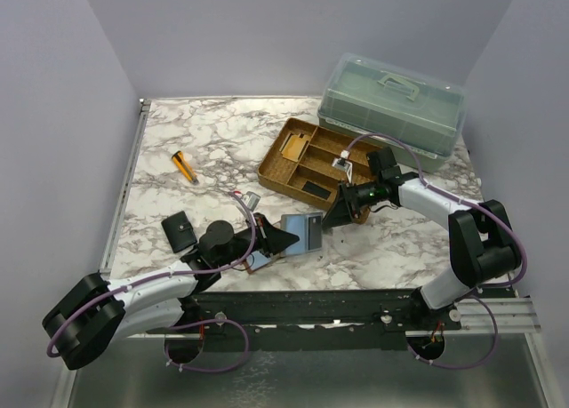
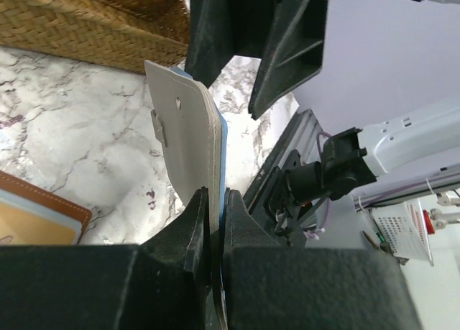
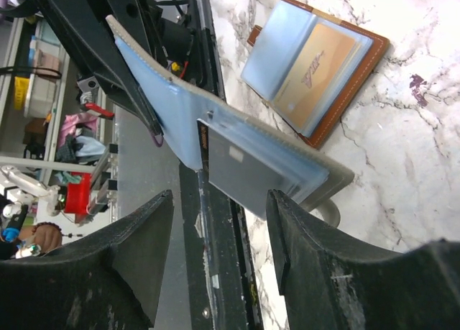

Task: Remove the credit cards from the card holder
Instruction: Remove the credit card from the card holder.

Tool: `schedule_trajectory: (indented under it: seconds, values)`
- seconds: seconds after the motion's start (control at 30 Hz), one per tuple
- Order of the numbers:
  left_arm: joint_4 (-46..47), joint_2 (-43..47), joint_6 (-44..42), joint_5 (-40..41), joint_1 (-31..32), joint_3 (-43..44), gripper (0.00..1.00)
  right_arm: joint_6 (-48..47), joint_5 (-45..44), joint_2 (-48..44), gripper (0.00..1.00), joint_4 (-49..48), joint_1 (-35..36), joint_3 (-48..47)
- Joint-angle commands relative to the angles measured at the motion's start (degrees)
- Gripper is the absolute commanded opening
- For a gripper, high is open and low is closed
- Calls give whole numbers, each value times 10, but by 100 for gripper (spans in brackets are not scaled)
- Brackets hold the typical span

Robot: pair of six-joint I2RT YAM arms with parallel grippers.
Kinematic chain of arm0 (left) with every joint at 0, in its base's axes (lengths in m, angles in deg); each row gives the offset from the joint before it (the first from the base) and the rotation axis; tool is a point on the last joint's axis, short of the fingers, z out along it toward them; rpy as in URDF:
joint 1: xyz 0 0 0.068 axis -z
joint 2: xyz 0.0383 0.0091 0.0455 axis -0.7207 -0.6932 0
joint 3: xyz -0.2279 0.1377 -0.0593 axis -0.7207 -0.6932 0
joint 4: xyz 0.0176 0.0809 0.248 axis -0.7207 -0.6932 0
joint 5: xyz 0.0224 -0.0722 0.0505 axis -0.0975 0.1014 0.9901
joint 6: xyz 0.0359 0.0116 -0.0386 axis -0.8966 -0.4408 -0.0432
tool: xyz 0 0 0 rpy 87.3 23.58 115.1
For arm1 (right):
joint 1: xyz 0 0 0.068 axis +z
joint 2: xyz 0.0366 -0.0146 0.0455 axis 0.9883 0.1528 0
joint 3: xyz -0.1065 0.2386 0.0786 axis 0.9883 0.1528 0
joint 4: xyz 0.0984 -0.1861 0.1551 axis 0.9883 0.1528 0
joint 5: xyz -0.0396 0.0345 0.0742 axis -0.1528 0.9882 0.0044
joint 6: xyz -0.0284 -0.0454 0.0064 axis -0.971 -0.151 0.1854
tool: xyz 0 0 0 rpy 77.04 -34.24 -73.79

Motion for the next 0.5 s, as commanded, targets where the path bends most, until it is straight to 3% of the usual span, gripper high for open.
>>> schedule_trajectory:
  seconds: [0.0,0.23,0.47]
  values:
    - [65,12,-11,-45,2,7,0,23,38,11,61,-21,0,-2]
    - [80,15,-7,-58,2,13,0,30,-20,-3,64,-26,-1,0]
    - [95,-3,-4,-66,3,24,0,30,-2,-2,64,-28,-4,2]
